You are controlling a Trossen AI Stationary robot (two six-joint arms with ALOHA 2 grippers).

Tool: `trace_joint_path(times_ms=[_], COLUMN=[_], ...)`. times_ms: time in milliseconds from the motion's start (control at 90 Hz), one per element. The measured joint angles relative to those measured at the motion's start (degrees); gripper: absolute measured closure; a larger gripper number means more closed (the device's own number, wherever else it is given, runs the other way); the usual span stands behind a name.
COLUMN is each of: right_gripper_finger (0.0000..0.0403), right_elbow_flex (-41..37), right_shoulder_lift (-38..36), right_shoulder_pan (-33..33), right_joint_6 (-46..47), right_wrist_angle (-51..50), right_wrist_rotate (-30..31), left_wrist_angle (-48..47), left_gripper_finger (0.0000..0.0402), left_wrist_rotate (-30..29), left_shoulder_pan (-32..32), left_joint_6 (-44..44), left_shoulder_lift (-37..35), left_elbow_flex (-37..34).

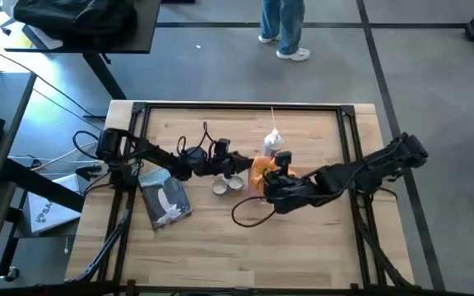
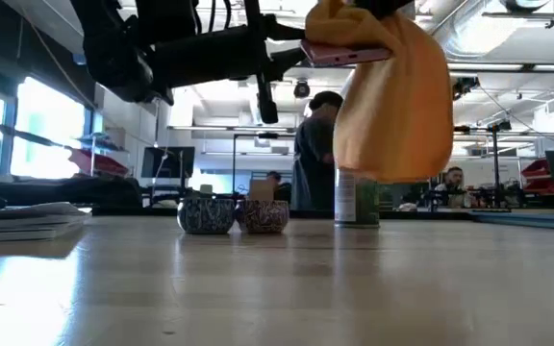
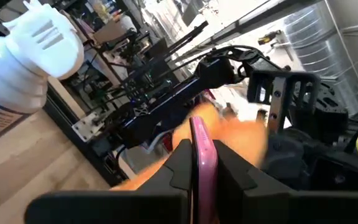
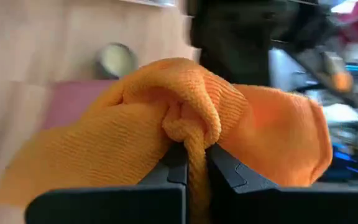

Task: Apply microfiber cloth
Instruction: Wipe the cellphone with the microfiber cloth

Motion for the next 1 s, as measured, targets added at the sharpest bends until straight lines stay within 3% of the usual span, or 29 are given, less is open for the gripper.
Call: trace_joint_path(times_ms=[200, 422, 789, 1000], right_gripper_finger=[0.0403, 0.0403, 0.0403, 0.0403], right_elbow_flex=[0.0, 0.0, 0.06, 0.04], right_shoulder_lift=[0.04, 0.07, -0.33, -2.2], right_shoulder_pan=[-0.88, -0.87, -0.76, -1.32], right_joint_6=[-0.12, -0.13, -4.38, -9.58], right_wrist_angle=[0.19, -0.17, -5.41, -6.05], right_wrist_rotate=[-14.87, -18.58, 7.89, 16.98], left_wrist_angle=[0.35, 0.45, -0.21, 0.06], left_gripper_finger=[0.0389, 0.0389, 0.0389, 0.0389], left_wrist_rotate=[0.46, 0.52, -0.46, 0.26], left_shoulder_pan=[-0.02, -0.02, 0.15, 0.15], left_joint_6=[-0.07, -0.28, 0.82, 0.29], left_shoulder_lift=[0.0, 0.0, 0.0, 0.0], left_elbow_flex=[0.0, 0.0, 0.0, 0.0])
